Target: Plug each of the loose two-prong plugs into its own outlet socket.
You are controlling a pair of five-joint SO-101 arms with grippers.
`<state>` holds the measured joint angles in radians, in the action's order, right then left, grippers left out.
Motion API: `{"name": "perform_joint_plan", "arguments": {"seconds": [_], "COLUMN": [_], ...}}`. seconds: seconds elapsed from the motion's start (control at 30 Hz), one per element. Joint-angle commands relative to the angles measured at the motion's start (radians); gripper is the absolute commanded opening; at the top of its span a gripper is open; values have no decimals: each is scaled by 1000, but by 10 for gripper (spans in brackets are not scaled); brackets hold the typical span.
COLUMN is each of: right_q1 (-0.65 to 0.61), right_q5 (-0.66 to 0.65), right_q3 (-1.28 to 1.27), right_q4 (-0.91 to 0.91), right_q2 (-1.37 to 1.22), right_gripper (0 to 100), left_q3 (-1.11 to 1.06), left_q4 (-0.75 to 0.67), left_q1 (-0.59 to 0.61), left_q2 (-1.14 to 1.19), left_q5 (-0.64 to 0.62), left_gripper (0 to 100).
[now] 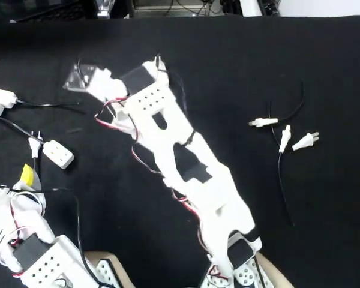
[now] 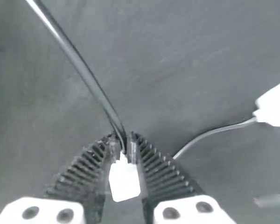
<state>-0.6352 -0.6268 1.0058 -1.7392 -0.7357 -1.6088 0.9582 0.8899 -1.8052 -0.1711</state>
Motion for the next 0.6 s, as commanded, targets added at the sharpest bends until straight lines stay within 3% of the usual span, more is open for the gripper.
{"name": "perform_joint_plan", "arguments": {"seconds": [0.0, 0.23, 0.47, 0.57], "right_q1": [5, 11, 11, 11], "right_q5": [18, 18, 17, 17], "right_q3": [70, -12, -153, -223], "right_q4": [-26, -26, -21, -21], "right_q2": [136, 351, 496, 526], "right_gripper": [11, 11, 11, 11], "left_q3": [47, 33, 65, 45], "left_q4": [-18, -18, -15, -9], "left_q1": [-70, -348, -737, -803], "left_q2": [-2, -2, -2, -2], "left_q5": [-2, 2, 2, 3], "left_gripper": [318, 318, 318, 318]}}
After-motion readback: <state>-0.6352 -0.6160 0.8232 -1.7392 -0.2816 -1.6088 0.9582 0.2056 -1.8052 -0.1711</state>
